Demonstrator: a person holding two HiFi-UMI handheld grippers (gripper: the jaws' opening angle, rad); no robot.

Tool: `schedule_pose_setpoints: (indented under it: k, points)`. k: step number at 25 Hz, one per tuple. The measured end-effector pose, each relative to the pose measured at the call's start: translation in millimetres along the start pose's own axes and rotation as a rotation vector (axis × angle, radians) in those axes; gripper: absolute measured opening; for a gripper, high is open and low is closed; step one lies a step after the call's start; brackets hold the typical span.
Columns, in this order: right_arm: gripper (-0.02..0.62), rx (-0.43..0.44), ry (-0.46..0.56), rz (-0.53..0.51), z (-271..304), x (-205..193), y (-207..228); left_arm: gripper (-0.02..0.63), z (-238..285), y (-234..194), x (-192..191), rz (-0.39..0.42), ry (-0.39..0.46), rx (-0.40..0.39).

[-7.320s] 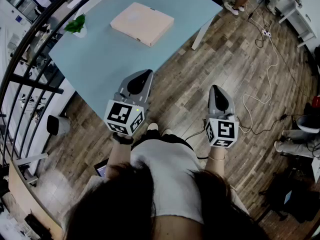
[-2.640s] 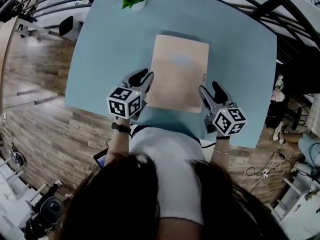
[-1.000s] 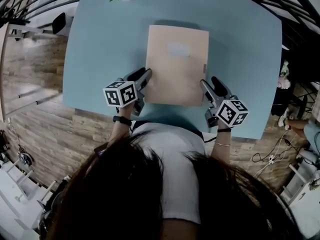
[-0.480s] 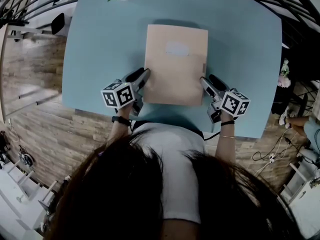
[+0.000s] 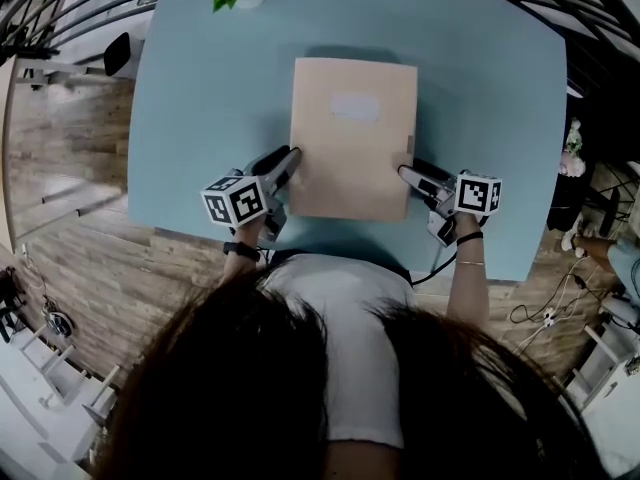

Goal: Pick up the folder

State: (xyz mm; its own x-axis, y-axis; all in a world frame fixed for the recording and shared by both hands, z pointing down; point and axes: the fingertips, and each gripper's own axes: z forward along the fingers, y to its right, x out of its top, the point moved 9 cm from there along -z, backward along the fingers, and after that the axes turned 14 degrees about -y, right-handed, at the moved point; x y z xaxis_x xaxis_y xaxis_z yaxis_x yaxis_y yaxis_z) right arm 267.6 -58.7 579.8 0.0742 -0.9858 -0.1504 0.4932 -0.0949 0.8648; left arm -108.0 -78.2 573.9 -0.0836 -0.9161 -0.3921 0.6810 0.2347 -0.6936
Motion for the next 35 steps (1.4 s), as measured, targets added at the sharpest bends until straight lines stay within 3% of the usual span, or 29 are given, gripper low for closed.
schedule_pose_setpoints:
  k: [7,12,21,26,30,35]
  points:
    - [0.319,0.172,-0.101,0.050,3,10,9,0.186,-1,-4,-1,-0.034,0.009,-0.039]
    - [0.318,0.339,-0.185,0.154,12,11,16,0.186,-3,-8,-2,-0.068,0.021,-0.060]
    - [0.316,0.418,-0.213,0.157,18,11,14,0.189,-6,-11,-1,-0.098,0.019,-0.078]
    - [0.316,0.419,-0.228,0.130,20,12,12,0.189,-5,-11,0,-0.101,0.011,-0.083]
    - [0.318,0.470,-0.266,0.082,56,17,-6,0.189,-5,-12,0,-0.103,0.018,-0.080]
    - [0.316,0.456,-0.223,0.087,72,24,-16,0.189,-3,-11,-2,-0.125,0.031,-0.096]
